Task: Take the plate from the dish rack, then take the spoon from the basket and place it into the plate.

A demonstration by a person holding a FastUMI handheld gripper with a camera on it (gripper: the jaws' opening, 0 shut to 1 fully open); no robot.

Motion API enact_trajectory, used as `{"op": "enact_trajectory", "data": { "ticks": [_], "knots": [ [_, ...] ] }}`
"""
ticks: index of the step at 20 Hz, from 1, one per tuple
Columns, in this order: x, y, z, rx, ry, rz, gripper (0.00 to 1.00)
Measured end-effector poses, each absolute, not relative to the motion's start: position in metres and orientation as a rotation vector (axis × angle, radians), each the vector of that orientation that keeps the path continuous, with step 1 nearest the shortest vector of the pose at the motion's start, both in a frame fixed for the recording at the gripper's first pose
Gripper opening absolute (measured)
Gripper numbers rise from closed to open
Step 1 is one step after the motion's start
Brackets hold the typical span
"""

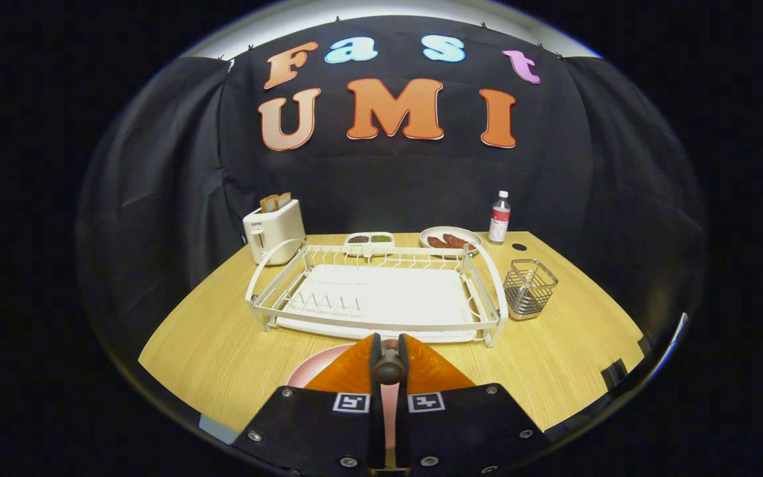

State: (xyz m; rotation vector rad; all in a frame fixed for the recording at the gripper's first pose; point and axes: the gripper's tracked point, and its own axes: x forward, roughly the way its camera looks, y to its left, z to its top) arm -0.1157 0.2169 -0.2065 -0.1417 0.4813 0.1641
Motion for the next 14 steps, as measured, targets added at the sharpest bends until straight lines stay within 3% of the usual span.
{"op": "enact_trajectory", "data": {
  "ticks": [14],
  "knots": [
    [-0.128, 0.241, -0.261, -0.191, 0.521, 0.249, 0.07]
  ]
}}
